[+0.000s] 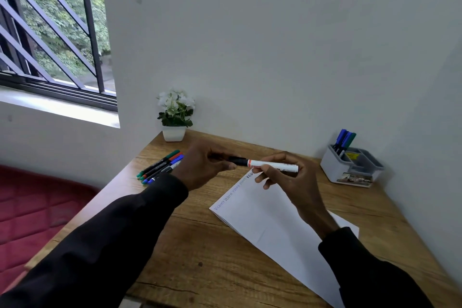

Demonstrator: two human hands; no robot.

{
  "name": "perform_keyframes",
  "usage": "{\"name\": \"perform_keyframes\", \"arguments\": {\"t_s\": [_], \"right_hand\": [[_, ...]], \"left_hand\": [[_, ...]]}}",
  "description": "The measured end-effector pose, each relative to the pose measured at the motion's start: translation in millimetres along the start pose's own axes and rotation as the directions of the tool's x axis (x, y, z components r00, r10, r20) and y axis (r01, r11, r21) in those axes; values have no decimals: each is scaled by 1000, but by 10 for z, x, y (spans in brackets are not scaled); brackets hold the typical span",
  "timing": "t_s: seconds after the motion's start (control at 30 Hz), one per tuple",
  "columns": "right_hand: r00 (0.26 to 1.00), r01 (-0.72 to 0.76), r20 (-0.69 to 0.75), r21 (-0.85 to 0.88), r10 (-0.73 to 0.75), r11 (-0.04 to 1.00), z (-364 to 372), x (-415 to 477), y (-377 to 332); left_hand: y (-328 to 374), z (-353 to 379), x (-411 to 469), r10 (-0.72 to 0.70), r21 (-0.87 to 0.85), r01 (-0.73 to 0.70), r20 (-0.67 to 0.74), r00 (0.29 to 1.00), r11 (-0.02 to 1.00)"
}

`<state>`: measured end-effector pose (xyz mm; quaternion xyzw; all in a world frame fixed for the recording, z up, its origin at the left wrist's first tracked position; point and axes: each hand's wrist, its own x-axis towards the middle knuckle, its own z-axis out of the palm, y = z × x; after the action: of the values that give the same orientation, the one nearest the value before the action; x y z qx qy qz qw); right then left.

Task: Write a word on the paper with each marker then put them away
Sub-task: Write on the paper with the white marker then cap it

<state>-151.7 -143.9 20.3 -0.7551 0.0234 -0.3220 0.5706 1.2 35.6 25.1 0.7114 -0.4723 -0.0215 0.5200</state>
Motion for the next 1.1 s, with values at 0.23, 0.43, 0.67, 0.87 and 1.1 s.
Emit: {"name": "perform_keyframes", "arguments": {"t_s": [0.23, 0.43, 0.67, 0.87, 1.1], "right_hand": [[992, 25, -110, -257, -55, 966, -24, 11, 46], [978, 63, -162, -366, -130, 929, 1, -27, 85], [980, 37, -166, -389, -110, 921, -41, -32, 86], [988, 104, -19, -657, -155, 747, -236, 120, 95], [972, 78, -96, -733, -216, 676, -578, 221, 434]], "left_hand": [[57, -21, -15, 62, 30, -60, -53, 997, 998], [107, 58, -16, 120, 59, -115, -83, 989, 992], [92, 141, 2, 134, 118, -124, -77, 988, 985], [230, 242, 236, 18, -107, -32, -125, 992, 994], [180, 552, 522, -48, -234, 27, -87, 995, 972]]}}
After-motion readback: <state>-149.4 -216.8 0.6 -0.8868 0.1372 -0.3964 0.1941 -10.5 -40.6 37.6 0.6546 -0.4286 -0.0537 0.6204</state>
